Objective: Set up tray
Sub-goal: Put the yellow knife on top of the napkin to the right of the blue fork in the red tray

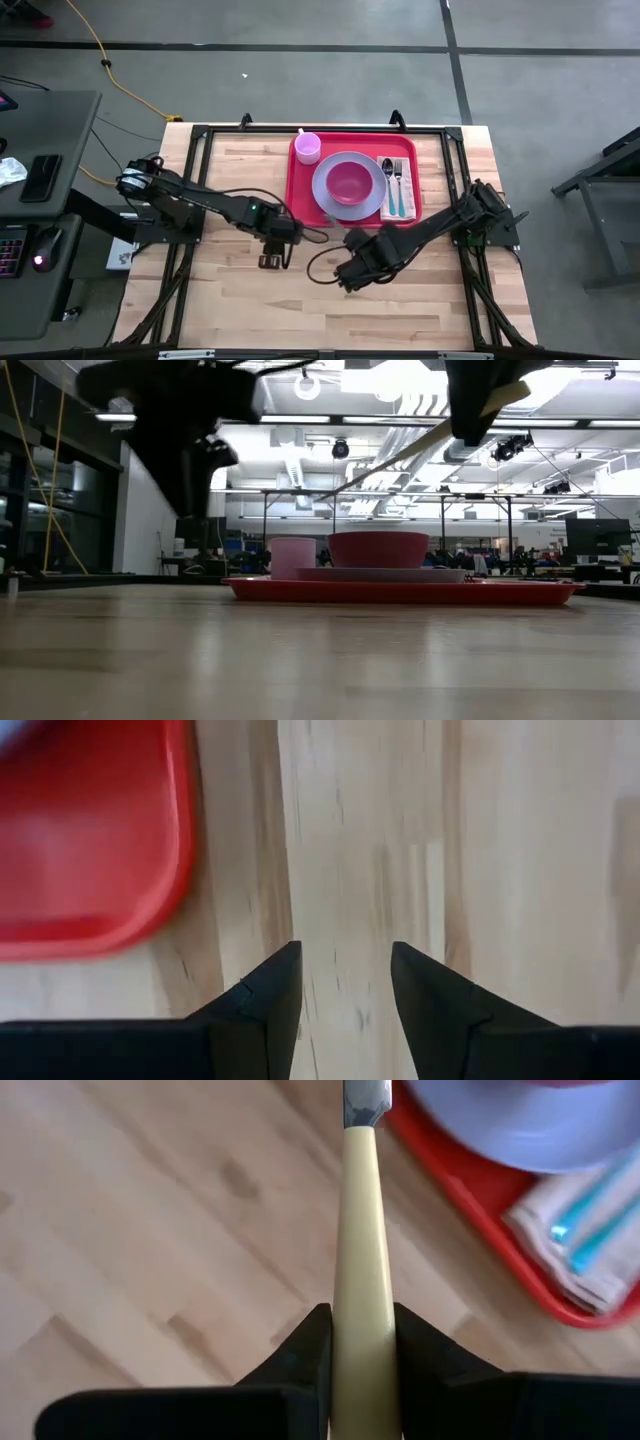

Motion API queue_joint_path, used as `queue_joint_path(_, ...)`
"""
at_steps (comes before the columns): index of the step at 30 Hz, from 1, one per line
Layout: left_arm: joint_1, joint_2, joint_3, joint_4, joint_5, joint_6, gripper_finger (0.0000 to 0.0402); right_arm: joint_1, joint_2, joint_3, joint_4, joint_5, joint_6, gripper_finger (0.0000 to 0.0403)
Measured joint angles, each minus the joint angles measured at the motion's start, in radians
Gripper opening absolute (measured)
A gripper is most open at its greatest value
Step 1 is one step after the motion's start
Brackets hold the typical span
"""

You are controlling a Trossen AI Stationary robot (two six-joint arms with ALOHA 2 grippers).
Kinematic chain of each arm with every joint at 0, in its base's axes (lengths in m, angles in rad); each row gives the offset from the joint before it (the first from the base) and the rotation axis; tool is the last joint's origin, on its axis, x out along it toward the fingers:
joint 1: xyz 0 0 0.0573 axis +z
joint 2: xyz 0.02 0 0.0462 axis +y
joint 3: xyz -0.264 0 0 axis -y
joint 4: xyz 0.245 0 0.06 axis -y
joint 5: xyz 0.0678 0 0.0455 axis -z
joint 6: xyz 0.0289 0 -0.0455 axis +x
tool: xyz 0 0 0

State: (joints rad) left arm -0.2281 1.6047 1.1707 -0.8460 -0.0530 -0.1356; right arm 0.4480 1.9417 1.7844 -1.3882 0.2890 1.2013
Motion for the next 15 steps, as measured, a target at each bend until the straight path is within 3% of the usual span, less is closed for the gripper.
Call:
queue_joint_path(9,0.011,0.0,-0.129,0.029,-0.01,-0.008,0.0184,-0.006,-0.064,0.0,-0.178,0.044,0.191,0.0056)
queue_joint_path(15,0.068,-0.001,-0.188,0.067,-0.016,0.017,0.0184,-0.025,-0.126,0.0,-0.183,0.098,0.273,0.0056)
